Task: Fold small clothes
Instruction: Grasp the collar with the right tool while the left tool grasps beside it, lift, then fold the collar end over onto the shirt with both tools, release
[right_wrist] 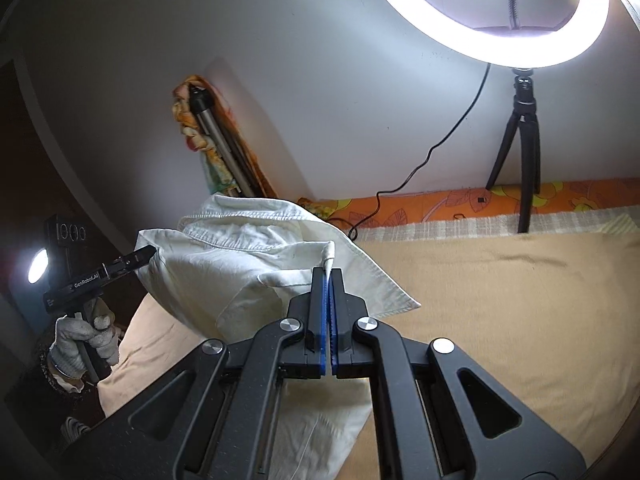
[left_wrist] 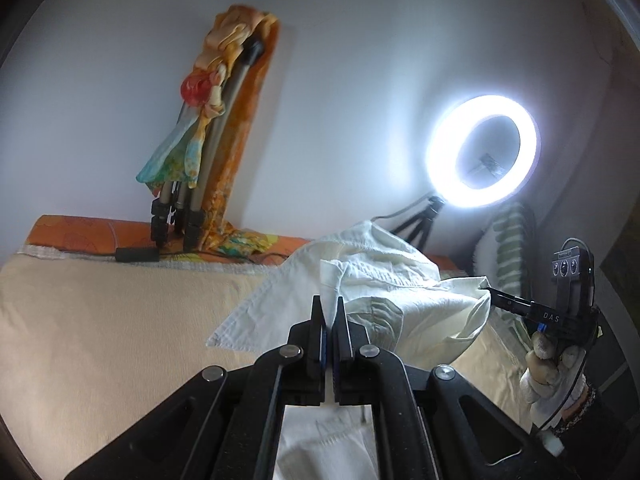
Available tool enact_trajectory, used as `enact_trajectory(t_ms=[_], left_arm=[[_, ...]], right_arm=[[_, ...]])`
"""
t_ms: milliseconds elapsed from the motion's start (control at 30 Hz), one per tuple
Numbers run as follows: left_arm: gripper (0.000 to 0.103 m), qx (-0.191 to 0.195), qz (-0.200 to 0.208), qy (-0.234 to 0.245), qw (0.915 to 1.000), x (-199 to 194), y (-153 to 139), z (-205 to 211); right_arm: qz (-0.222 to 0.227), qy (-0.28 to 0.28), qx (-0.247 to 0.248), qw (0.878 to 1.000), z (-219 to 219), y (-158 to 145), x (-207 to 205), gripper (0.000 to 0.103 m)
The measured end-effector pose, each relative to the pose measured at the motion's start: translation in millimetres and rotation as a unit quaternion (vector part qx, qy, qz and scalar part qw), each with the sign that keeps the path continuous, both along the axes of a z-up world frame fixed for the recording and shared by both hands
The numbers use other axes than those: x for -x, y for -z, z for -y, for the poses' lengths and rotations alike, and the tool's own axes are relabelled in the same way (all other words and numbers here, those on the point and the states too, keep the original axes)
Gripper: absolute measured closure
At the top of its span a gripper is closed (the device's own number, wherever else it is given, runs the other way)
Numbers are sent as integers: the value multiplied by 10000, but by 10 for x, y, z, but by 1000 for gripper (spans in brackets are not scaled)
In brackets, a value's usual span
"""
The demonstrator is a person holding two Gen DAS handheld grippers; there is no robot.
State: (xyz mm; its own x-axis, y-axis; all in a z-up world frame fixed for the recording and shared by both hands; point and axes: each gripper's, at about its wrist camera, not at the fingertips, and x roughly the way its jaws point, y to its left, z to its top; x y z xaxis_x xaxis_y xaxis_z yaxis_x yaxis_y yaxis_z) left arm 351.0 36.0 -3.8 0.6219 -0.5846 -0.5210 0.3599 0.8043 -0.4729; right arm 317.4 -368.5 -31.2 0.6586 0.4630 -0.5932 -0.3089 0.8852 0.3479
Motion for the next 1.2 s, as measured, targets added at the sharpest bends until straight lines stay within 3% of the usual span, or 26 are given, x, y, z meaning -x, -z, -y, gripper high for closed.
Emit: enact_trajectory(t_ms=[200,400,567,800,867,933,1000,1100,1200], left_arm=[[103,-186,158,145,9996,671,-47,-13],[103,-570,128,341,9977,1274,159,-11],[103,-967,-91,565,9937,1644,426,9],[79,-1357,-343,979,9853,2178,630,-54],[76,-1306,-324,980,9860,2303,617,-130],[72,-1108,-397,839,9895,2317,610,-230],[67,-729,-609,625,9935,2228,642,-334],[60,-37,-1039,325,9940,2026,737,-452],[57,228,-1440,238,9890,1882,899,-414]], right_arm=[[-5,-32,111,9999,-39,106,670,101],[-66,-63,271,9996,-94,420,1222,101],[7,-115,893,9959,-216,674,1593,101],[-110,-306,1310,9908,-170,811,2042,101],[-301,-373,1098,9928,-70,809,2136,90],[-499,-242,581,9968,102,830,2195,54],[-741,-132,-114,9971,261,879,2168,50],[-1016,55,-1196,9876,459,959,2076,50],[-1412,169,-1575,9772,474,1107,1929,50]])
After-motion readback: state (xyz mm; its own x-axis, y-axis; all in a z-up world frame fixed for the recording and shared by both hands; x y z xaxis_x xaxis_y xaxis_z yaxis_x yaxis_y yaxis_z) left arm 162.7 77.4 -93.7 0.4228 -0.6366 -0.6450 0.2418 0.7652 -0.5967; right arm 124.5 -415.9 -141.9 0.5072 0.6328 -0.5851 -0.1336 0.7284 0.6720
